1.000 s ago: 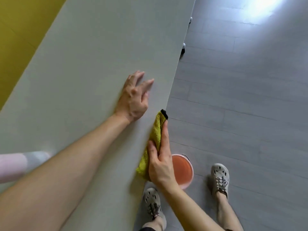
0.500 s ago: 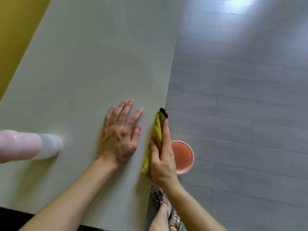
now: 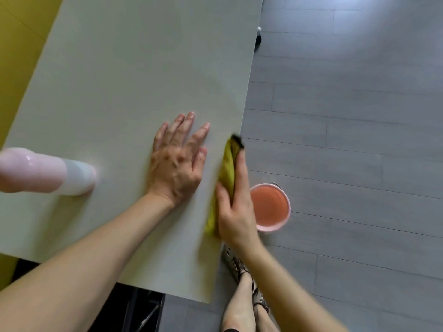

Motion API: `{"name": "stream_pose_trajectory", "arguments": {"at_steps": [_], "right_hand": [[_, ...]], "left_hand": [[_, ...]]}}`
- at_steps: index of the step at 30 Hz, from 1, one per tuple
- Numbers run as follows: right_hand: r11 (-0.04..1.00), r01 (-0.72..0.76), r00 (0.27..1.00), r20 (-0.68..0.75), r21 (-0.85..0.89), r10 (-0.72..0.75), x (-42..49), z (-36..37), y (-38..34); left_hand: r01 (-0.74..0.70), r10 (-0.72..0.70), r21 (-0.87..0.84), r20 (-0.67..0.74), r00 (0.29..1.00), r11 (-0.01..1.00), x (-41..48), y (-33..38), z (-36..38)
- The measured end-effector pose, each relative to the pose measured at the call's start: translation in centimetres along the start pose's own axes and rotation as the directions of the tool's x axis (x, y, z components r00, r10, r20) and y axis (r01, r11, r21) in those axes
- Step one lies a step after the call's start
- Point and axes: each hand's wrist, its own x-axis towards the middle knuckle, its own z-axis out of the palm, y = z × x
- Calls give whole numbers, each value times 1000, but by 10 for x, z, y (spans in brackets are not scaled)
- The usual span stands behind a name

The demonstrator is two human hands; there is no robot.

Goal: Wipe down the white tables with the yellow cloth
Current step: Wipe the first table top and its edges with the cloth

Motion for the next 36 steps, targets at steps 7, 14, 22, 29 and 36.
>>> {"name": "stream_pose_trajectory", "arguments": {"at_steps": [7, 14, 22, 29, 36], "right_hand": [[999, -28, 999, -37, 18, 29, 58, -1, -9], [1000, -8, 995, -97, -15, 6, 126, -8, -13], [996, -70, 998, 11, 56, 69, -101, 15, 0], [997, -41, 993, -115, -59, 34, 113, -6, -19], [997, -64, 994, -90, 51, 68, -89, 24, 4]], "left_hand": [[-4, 4, 9, -8, 1000, 1000, 1, 0, 2], [-1, 1, 14, -15, 1000, 1000, 1, 0, 2], [-7, 7, 13, -14, 1000, 1000, -1, 0, 3], [0, 1, 13, -4, 1000, 1000, 0, 1, 2], [-1, 1, -18, 13, 1000, 1000, 0, 2, -1]]}}
